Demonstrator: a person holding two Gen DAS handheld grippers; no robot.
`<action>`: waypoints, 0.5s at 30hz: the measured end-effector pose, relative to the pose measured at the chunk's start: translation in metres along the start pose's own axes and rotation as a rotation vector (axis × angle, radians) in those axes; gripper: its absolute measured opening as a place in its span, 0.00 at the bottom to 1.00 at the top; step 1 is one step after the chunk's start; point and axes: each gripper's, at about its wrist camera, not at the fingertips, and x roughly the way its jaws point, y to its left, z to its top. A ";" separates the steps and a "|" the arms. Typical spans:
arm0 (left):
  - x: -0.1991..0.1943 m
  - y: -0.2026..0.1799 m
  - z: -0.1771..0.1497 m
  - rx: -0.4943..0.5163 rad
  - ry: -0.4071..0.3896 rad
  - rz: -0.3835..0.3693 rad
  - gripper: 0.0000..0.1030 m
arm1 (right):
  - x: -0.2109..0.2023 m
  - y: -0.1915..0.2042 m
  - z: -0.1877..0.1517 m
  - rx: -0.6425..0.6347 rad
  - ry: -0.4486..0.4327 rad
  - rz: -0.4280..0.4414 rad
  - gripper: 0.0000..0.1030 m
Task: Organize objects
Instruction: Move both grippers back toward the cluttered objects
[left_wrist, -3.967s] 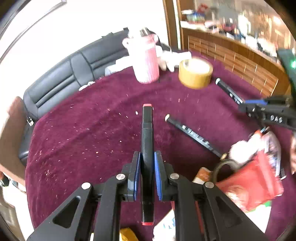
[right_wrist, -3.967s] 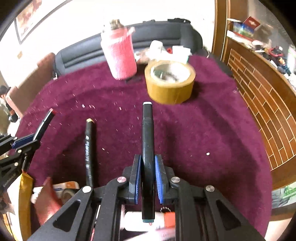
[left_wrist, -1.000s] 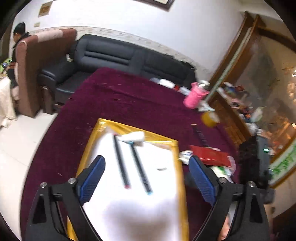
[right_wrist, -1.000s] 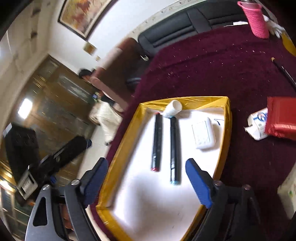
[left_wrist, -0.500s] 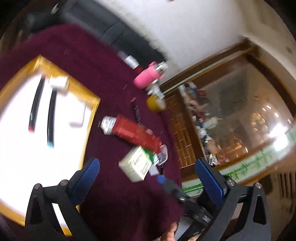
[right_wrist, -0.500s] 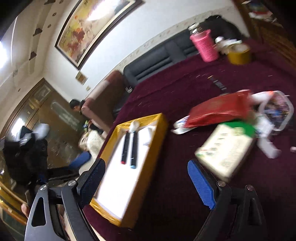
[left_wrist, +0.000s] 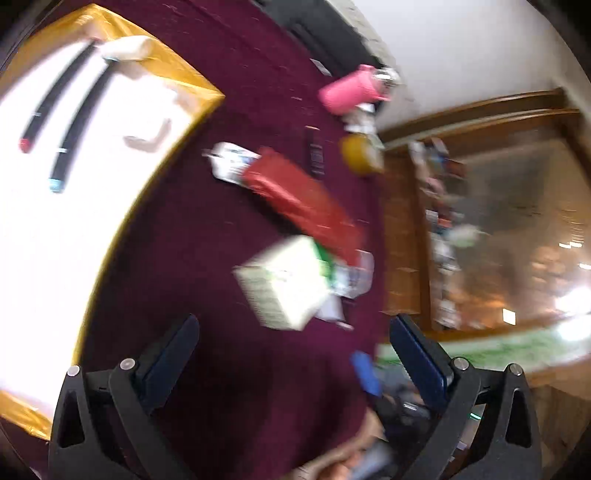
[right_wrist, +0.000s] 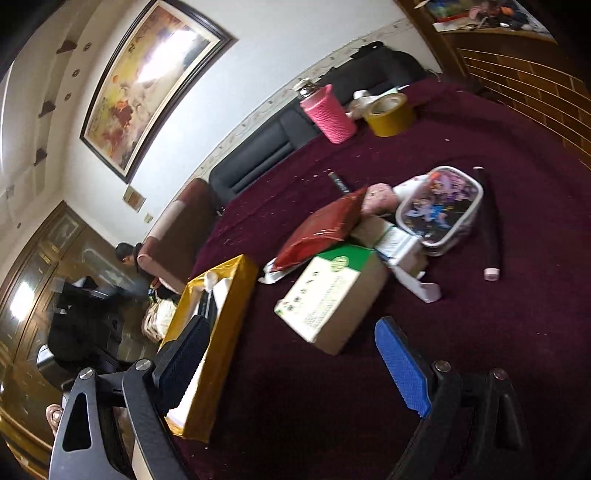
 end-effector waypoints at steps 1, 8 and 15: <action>0.001 -0.001 -0.001 0.014 -0.017 0.052 0.99 | 0.000 -0.004 0.000 0.010 -0.001 -0.001 0.91; -0.004 -0.017 -0.011 0.175 -0.304 0.380 1.00 | 0.000 -0.019 -0.001 0.033 -0.005 -0.042 0.91; -0.019 -0.058 -0.044 0.603 -0.589 0.573 1.00 | -0.006 -0.009 -0.002 -0.059 -0.060 -0.167 0.91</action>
